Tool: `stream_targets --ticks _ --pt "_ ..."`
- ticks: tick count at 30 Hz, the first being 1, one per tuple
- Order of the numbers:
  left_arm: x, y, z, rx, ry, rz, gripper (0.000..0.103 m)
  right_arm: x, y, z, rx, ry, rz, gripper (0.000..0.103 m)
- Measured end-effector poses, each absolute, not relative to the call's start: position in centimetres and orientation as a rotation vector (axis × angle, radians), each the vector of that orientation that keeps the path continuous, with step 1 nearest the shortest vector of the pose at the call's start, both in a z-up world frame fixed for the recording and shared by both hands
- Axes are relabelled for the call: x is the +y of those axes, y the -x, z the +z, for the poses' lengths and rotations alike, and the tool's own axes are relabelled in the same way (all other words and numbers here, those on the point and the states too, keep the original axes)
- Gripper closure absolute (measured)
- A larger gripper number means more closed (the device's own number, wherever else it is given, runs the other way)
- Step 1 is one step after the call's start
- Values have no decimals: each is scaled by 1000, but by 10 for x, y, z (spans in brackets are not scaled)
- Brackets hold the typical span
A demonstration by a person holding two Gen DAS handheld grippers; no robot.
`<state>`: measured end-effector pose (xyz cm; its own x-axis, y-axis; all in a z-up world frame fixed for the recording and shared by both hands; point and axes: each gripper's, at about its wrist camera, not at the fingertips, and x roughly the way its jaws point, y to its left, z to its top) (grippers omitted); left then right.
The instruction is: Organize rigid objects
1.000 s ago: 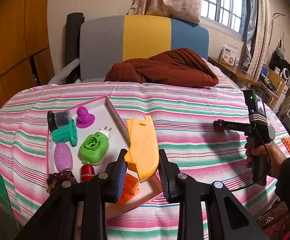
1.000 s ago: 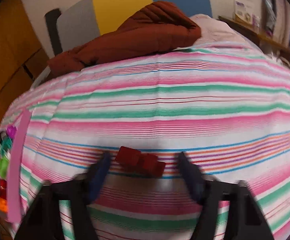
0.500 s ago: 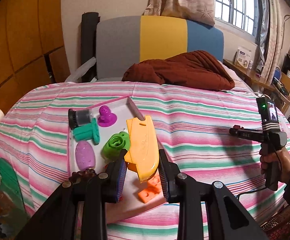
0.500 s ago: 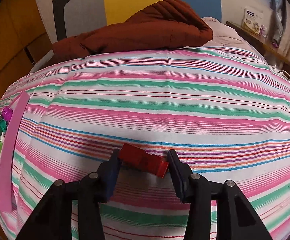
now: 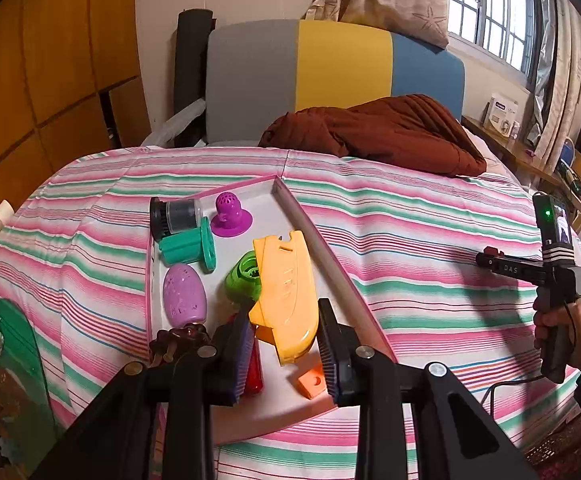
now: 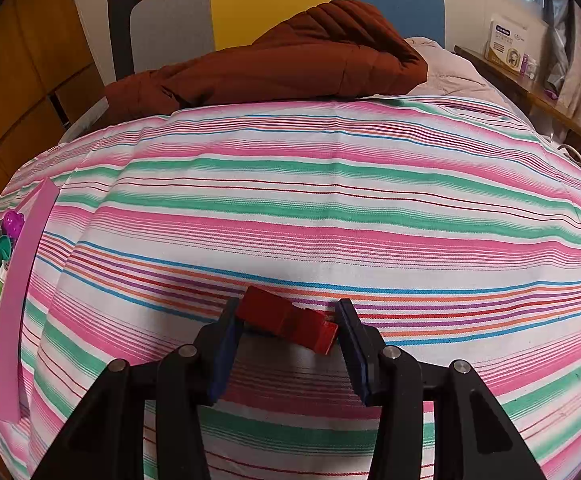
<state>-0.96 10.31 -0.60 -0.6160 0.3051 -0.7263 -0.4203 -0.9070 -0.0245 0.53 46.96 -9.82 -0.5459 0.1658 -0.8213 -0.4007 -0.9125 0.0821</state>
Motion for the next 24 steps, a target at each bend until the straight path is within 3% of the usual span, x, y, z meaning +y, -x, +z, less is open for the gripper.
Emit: stream_targets --ticks 9,17,24 --pt "97 28 -16 127 1182 2447 74 469 -6 -98 369 1278 2480 55" --pt "74 92 -20 -159 1318 2355 74 470 -6 -98 365 1281 2480 55" --pt "81 142 -32 -195 1377 2363 74 471 -5 -98 361 1285 2480 55"
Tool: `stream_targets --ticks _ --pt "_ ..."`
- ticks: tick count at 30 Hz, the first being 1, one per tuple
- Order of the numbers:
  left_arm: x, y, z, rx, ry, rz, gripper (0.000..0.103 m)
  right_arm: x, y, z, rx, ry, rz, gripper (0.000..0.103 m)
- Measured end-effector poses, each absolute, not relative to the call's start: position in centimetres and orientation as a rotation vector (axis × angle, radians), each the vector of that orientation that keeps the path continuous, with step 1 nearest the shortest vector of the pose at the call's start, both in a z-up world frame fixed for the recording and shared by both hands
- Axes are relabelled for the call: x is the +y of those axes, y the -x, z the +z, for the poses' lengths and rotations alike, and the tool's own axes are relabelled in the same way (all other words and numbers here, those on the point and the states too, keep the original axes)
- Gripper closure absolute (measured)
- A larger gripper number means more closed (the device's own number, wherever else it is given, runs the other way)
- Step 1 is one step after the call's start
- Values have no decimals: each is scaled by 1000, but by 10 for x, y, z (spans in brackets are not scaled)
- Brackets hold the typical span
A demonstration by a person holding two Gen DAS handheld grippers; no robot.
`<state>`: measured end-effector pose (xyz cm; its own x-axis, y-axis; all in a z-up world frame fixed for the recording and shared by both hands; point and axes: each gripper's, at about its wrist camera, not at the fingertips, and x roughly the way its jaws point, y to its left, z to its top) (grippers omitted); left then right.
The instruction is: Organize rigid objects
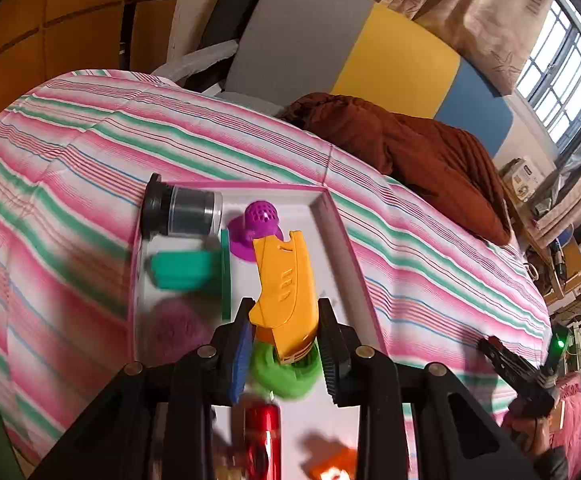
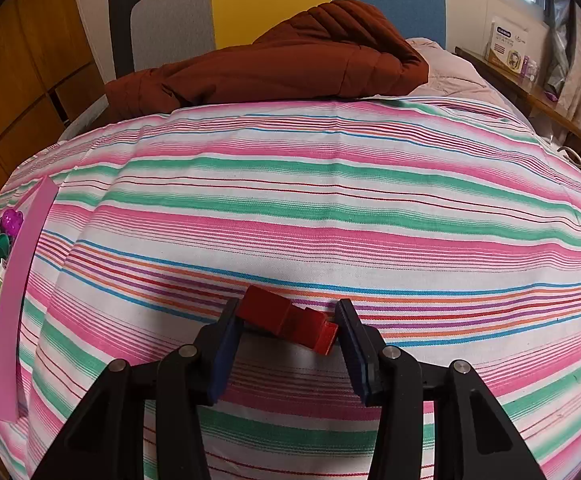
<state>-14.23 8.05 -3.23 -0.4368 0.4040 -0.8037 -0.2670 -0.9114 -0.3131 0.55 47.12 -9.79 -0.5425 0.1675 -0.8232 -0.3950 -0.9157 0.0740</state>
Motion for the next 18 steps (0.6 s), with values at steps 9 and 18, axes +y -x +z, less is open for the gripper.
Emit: stream_targets --ticks 9,18 --pt "91 162 -68 -143 1507 2364 71 471 -5 -98 355 1289 2479 55" --pt "84 136 -46 -17 1374 2487 71 471 -3 -99 340 1287 2482 55"
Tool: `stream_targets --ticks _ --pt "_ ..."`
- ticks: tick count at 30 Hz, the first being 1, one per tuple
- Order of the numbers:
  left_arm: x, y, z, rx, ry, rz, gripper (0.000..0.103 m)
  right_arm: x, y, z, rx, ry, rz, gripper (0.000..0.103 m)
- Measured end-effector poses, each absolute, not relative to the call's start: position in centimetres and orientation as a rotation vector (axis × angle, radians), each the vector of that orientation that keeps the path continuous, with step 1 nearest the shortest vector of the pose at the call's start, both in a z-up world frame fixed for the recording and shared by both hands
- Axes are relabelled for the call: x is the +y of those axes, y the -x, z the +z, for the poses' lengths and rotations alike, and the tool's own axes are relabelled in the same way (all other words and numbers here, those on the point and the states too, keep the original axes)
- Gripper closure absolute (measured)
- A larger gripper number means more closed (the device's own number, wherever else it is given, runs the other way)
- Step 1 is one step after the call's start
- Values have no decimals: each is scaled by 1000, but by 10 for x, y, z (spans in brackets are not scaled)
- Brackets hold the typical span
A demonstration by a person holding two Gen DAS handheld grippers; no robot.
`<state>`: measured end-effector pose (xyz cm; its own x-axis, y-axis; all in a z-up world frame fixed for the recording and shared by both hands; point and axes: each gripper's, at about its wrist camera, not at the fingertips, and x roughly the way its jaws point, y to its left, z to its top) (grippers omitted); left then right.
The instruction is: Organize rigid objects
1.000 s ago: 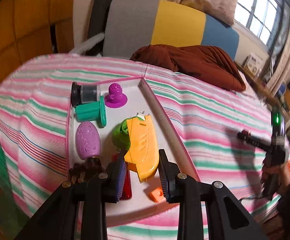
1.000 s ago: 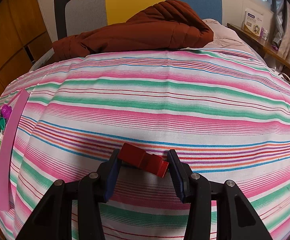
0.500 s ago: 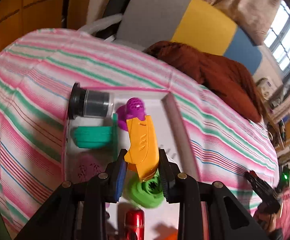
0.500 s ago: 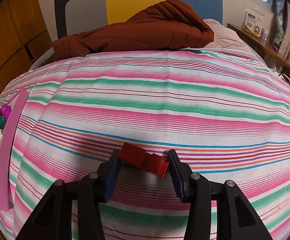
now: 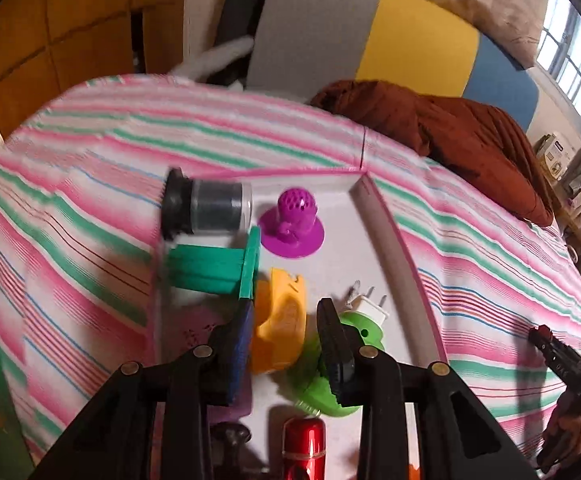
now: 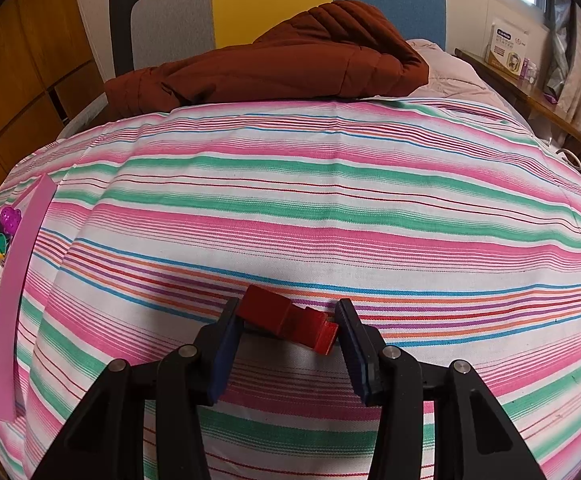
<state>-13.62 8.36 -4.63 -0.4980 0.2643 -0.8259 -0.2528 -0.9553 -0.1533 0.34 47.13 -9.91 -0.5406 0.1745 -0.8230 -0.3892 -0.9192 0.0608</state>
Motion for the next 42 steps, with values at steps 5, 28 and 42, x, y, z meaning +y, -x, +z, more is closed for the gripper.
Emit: stream_targets --ticks 5,28,42 --pt "80 108 -21 40 1228 2546 71 471 -4 -99 327 1286 2484 55" --pt "56 25 7 178 1042 2638 71 450 -11 -96 332 1335 2496 55" --pt "34 20 7 132 1049 2666 70 395 -13 -84 366 1378 2583 55"
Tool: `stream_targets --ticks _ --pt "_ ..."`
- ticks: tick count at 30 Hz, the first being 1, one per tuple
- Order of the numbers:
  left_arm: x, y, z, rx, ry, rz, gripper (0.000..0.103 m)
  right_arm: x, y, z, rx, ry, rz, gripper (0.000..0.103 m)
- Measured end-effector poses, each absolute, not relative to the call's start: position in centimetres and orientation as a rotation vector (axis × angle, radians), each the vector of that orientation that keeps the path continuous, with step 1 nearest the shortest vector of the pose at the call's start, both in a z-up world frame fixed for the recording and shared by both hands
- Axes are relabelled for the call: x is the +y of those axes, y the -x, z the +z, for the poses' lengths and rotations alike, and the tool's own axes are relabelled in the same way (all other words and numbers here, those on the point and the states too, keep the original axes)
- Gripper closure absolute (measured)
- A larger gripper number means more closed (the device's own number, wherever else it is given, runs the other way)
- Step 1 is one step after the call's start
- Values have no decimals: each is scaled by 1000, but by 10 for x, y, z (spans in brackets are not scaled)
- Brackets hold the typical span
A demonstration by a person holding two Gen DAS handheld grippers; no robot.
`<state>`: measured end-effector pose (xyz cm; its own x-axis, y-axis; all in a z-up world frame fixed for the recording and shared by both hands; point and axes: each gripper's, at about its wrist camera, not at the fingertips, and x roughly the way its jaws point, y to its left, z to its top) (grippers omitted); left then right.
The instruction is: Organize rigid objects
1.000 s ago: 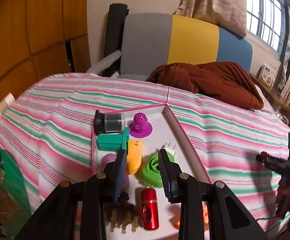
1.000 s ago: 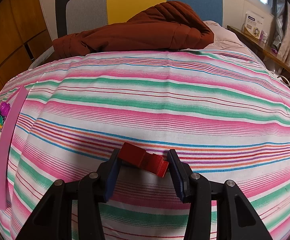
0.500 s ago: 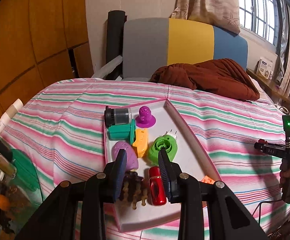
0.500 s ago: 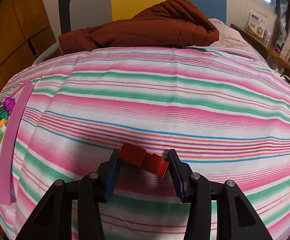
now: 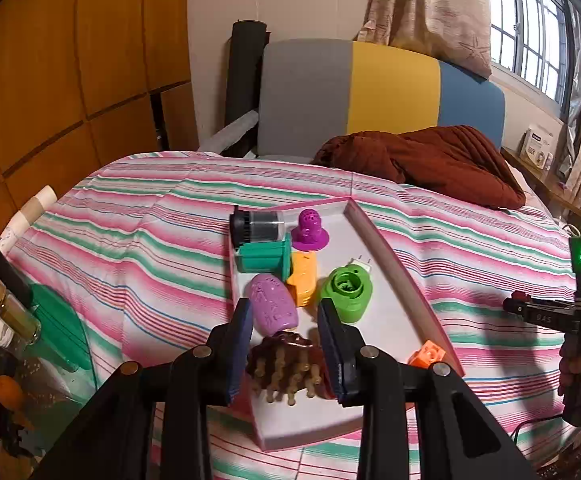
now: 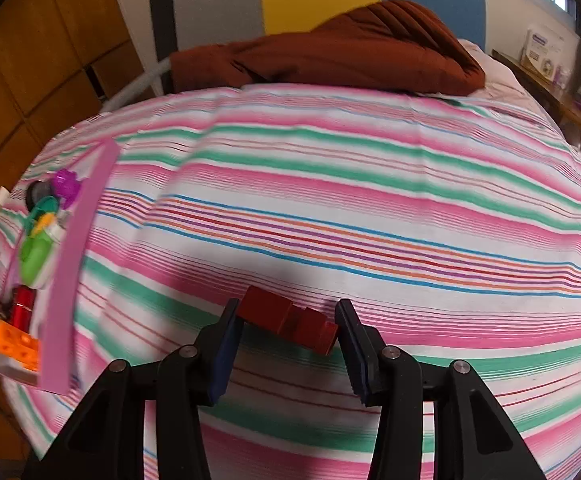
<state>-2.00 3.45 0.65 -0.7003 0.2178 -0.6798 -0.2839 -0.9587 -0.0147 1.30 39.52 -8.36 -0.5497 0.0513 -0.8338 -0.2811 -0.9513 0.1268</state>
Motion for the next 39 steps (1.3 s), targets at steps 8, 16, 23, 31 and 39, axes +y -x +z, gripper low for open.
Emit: stream_targets --ticks 8,16,23,31,39 --pt "22 22 2 107 1075 2700 61 319 0 -32 330 1298 2891 55" --pt "6 22 1 90 1081 2762 60 226 33 -31 87 1435 3038 55" --pt "-2 24 0 49 1119 2814 59 197 53 -61 -21 1549 2988 54" --pt "2 19 2 32 1121 2851 59 197 34 -52 32 1400 3006 25" --pt "6 10 3 31 1051 2882 60 195 1 -30 78 1231 3014 21"
